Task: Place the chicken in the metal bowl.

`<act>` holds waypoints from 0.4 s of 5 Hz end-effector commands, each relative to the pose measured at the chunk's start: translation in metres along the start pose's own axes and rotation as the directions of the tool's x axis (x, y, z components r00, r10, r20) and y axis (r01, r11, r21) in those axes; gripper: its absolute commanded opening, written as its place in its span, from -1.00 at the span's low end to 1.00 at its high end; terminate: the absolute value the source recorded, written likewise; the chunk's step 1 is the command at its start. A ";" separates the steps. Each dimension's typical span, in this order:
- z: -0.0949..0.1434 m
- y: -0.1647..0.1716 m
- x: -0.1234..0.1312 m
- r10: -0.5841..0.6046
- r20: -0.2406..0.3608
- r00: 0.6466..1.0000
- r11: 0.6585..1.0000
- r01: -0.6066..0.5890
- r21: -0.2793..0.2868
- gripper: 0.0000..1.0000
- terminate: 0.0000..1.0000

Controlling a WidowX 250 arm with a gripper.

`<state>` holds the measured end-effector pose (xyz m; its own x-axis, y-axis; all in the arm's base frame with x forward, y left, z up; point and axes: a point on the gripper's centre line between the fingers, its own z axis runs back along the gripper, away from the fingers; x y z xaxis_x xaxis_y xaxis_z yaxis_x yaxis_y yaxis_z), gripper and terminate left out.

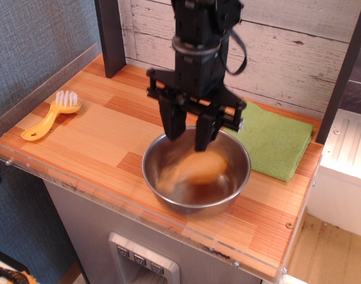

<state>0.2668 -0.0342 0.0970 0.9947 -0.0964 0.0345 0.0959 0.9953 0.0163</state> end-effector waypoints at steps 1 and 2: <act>0.048 0.044 0.018 0.028 0.116 0.993 0.999 -0.024 -0.030 1.00 -1.00; 0.054 0.054 0.018 0.011 0.122 0.992 0.999 -0.007 -0.034 1.00 -1.00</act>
<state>0.2788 0.0082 0.1323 0.9910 -0.0960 0.0930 0.0991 0.9947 -0.0289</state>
